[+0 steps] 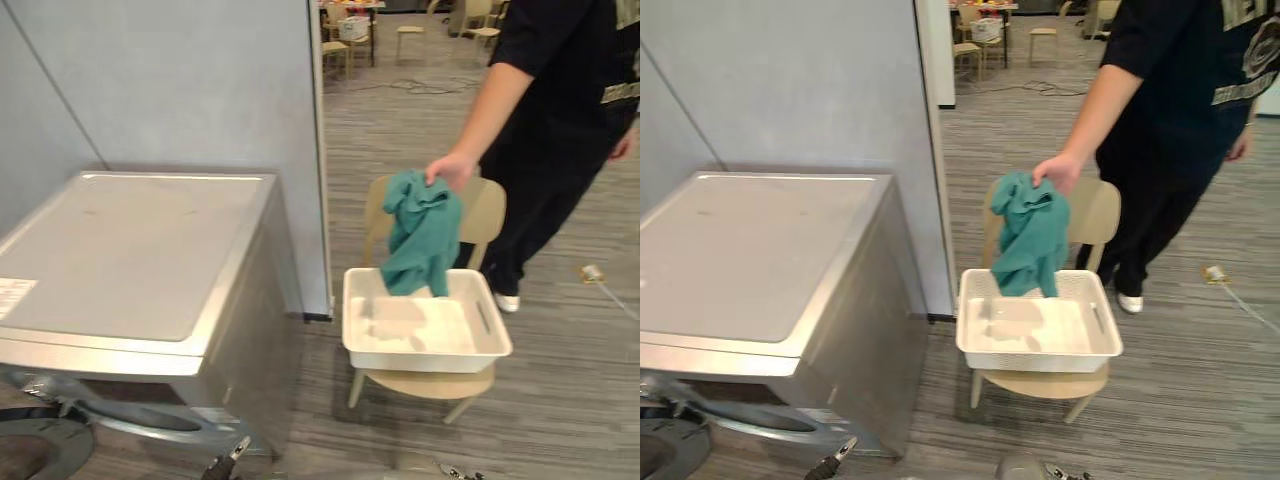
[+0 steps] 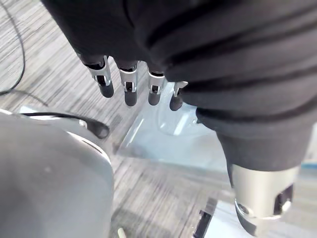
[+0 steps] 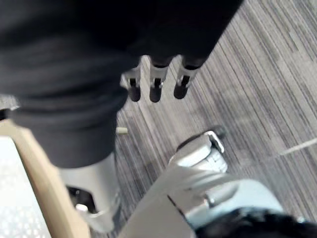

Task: Pick up the laundry basket with both hands and put the clothes into the washing machine.

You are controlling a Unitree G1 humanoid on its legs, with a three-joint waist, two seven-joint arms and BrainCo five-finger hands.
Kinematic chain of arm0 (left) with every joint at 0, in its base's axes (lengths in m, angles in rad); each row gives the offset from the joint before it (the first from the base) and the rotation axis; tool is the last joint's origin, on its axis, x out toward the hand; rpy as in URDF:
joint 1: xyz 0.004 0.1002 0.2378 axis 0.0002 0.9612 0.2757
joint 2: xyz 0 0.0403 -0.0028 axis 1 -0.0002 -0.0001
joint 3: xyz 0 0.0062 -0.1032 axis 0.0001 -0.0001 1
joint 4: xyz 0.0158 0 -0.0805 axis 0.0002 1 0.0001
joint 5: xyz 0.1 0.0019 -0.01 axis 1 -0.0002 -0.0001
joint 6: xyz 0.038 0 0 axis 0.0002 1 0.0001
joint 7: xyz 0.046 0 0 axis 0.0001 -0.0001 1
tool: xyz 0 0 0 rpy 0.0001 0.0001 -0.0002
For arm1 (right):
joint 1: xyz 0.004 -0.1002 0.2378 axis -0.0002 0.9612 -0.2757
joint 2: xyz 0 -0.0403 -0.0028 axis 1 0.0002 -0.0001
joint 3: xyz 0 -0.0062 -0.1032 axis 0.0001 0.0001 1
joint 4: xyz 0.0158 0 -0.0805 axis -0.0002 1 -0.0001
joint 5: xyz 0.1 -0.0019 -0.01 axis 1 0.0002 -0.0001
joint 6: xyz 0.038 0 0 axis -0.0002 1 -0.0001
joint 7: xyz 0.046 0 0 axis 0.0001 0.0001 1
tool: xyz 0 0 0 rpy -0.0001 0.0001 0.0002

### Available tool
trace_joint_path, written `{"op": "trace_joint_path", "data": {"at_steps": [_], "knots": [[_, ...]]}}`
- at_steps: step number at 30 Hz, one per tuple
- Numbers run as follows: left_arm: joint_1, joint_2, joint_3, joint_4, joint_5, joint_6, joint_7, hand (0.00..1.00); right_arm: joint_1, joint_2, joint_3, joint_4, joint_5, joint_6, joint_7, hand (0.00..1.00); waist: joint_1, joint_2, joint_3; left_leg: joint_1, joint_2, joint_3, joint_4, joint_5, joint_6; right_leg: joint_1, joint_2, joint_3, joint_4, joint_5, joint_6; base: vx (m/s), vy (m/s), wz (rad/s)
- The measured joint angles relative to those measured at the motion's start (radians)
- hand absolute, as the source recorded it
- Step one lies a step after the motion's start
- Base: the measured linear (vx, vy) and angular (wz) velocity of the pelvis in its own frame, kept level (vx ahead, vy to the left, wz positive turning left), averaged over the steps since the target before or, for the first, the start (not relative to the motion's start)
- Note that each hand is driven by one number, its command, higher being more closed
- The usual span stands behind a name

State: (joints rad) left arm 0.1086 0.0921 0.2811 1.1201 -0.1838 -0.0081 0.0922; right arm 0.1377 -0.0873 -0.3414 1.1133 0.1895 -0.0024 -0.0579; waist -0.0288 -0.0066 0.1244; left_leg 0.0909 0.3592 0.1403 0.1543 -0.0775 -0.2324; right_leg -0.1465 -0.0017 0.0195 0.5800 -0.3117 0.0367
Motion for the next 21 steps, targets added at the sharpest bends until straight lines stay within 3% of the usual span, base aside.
{"op": "trace_joint_path", "data": {"at_steps": [1, 2, 3, 4, 5, 7, 9, 14, 18, 19, 21], "knots": [[0.001, 0.006, 0.010, 0.000, -0.008, 0.000, 0.001, 0.00, 0.005, 0.000, 0.000, -0.001, 0.000, -0.001, -0.001, 0.00, 0.003, -0.005, 0.000, -0.006, 0.017, 0.003, 0.027, -0.017, 0.034, -0.003, 0.013, -0.002, 0.019, -0.014, -0.013, 0.07, -0.234, -0.17], [0.001, 0.017, 0.042, 0.001, -0.026, -0.001, 0.001, 0.00, 0.027, 0.003, -0.002, -0.001, 0.000, -0.004, -0.003, 0.00, 0.006, -0.018, 0.000, -0.021, 0.037, 0.006, 0.117, -0.031, 0.167, 0.009, 0.027, 0.001, 0.035, -0.034, -0.036, 0.15, -0.332, 0.04], [0.001, 0.018, 0.068, 0.001, -0.041, -0.002, 0.000, 0.00, 0.054, 0.002, -0.007, -0.001, 0.004, -0.013, -0.005, 0.00, 0.003, -0.027, 0.001, -0.074, 0.057, 0.008, 0.246, 0.000, 0.241, 0.047, 0.036, -0.014, 0.019, -0.022, -0.060, 0.17, -0.309, 0.14], [0.000, 0.016, 0.074, 0.000, -0.042, -0.004, 0.000, 0.00, 0.065, -0.001, -0.010, -0.001, 0.006, -0.015, -0.005, 0.00, 0.002, -0.031, 0.003, -0.105, 0.058, 0.003, 0.312, -0.012, 0.227, 0.066, 0.039, -0.020, 0.006, -0.018, -0.067, 0.17, -0.249, 0.15], [0.000, -0.002, 0.071, -0.003, -0.041, -0.007, 0.000, 0.00, 0.072, -0.015, -0.023, 0.000, 0.009, -0.017, -0.006, 0.00, 0.003, -0.024, -0.004, -0.145, 0.025, -0.002, 0.429, -0.064, 0.163, 0.092, 0.042, -0.027, -0.029, -0.008, -0.081, 0.10, -0.083, -0.07], [0.004, -0.035, 0.070, -0.004, -0.039, -0.011, -0.005, 0.00, 0.058, -0.035, -0.030, -0.001, 0.016, -0.023, -0.006, 0.00, 0.006, 0.020, 0.002, -0.169, -0.068, 0.008, 0.472, -0.145, 0.130, 0.106, 0.056, -0.007, -0.079, 0.020, -0.083, 0.11, -0.015, -0.33], [0.011, -0.050, 0.070, -0.002, -0.039, -0.009, -0.005, 0.00, 0.040, -0.017, -0.036, -0.001, 0.033, -0.025, -0.001, 0.00, 0.016, 0.035, 0.005, -0.121, -0.155, 0.031, 0.344, -0.183, 0.127, 0.117, 0.066, 0.036, -0.128, 0.046, -0.078, 0.13, 0.004, -0.44], [0.029, -0.070, 0.072, 0.012, -0.037, -0.008, -0.005, 0.00, 0.036, -0.002, -0.043, 0.000, 0.036, -0.026, 0.015, 0.00, 0.021, 0.063, 0.000, -0.031, -0.189, 0.065, 0.189, -0.170, 0.141, 0.152, 0.069, 0.097, -0.212, 0.092, -0.049, 0.11, 0.067, -0.38], [0.015, -0.064, 0.047, 0.020, -0.018, -0.007, -0.005, 0.00, 0.051, 0.002, -0.041, -0.001, 0.035, -0.028, 0.015, 0.00, 0.013, 0.054, 0.002, 0.020, -0.241, 0.076, 0.101, -0.140, 0.168, 0.167, 0.022, 0.091, -0.217, 0.092, -0.025, 0.03, 0.112, -0.03], [-0.002, -0.056, 0.024, 0.021, -0.017, -0.007, -0.005, 0.00, 0.050, 0.002, -0.037, -0.001, 0.035, -0.032, 0.015, 0.00, 0.015, 0.044, 0.008, 0.039, -0.269, 0.079, 0.047, -0.128, 0.187, 0.112, -0.014, 0.080, -0.121, 0.077, 0.044, -0.04, 0.061, 0.05], [-0.021, -0.042, 0.007, 0.024, -0.017, -0.002, -0.004, 0.00, 0.047, 0.006, -0.029, -0.006, 0.033, -0.032, 0.016, 0.00, 0.008, 0.038, 0.026, 0.049, -0.283, 0.075, 0.030, -0.121, 0.194, 0.014, -0.037, 0.044, 0.071, 0.100, 0.140, -0.06, 0.020, 0.14]]}}
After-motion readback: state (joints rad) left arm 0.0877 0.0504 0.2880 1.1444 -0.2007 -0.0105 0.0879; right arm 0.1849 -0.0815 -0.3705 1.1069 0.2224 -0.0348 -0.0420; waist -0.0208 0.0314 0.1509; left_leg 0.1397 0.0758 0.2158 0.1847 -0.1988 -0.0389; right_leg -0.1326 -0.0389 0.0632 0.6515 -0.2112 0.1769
